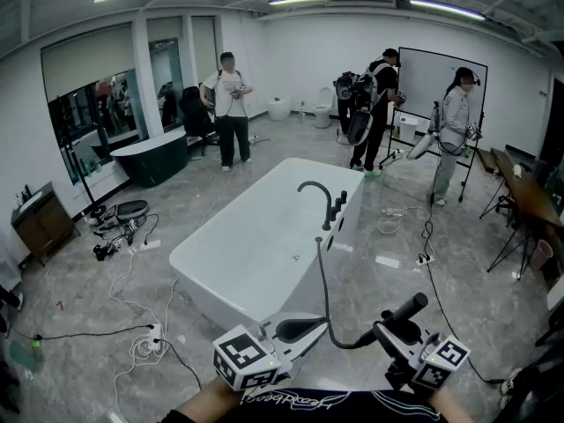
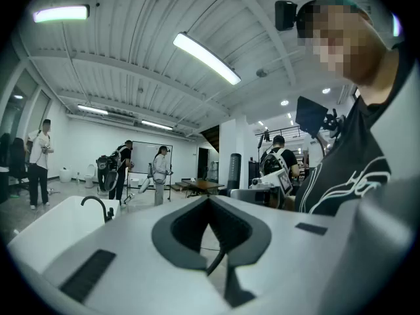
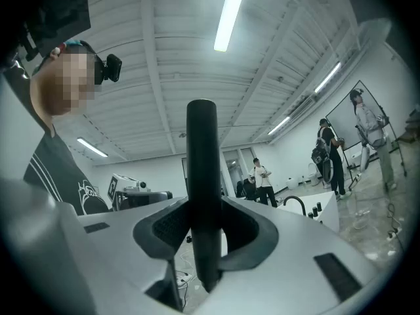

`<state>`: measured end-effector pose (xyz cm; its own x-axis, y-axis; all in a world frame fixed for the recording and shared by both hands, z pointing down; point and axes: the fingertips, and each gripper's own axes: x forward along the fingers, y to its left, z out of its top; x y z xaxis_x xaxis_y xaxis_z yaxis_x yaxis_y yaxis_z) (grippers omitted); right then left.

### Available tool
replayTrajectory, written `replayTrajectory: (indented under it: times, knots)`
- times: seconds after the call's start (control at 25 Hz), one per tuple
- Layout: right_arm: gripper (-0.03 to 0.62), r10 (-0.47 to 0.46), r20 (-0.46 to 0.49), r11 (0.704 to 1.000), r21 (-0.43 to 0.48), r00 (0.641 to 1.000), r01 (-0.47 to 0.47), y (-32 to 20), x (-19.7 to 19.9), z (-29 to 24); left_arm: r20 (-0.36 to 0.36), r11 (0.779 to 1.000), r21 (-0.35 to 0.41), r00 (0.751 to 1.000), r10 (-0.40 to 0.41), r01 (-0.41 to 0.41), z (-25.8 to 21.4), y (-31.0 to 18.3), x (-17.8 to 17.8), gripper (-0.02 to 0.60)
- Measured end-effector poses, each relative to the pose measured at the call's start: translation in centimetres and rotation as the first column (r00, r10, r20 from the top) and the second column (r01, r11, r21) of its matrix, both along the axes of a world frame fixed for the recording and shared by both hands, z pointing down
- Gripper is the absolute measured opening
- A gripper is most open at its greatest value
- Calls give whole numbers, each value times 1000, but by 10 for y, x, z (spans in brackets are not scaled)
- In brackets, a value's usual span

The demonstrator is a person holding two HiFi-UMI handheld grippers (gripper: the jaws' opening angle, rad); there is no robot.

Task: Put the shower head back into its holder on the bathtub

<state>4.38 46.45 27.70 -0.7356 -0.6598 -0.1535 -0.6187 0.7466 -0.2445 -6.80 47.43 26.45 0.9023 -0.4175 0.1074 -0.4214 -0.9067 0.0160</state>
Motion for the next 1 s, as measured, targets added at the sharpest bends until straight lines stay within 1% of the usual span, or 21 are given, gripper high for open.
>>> replayTrajectory:
  times: [0.12, 0.4, 0.56, 0.68, 0.8, 1.0]
  knots:
    - [138, -3, -7, 1000, -2, 1000, 3, 2, 7, -4, 9, 1000, 6, 1000, -6, 6, -2, 5, 6, 5]
    - [138, -19, -6, 1000, 7, 1000, 19, 6, 11, -7, -5, 999, 7, 1000, -31, 31, -5, 13, 10, 5]
    - [138, -30, -7, 1000, -10, 1000, 30, 6, 10, -4, -17, 999, -10, 999, -37, 37, -4, 16, 11, 5]
    - [138, -22, -9, 1000, -15, 1000, 22, 10, 12, -5, -20, 999, -13, 999, -32, 32, -6, 20, 14, 5]
    - [138, -10, -9, 1000, -5, 1000, 10, 10, 20, -6, -15, 1000, -1, 1000, -9, 9, -7, 24, 24, 5]
    - [138, -10, 45, 999, -42, 999, 12, 5, 34, -6, 7, 1000, -8, 1000, 2, -1, -2, 23, 37, 5]
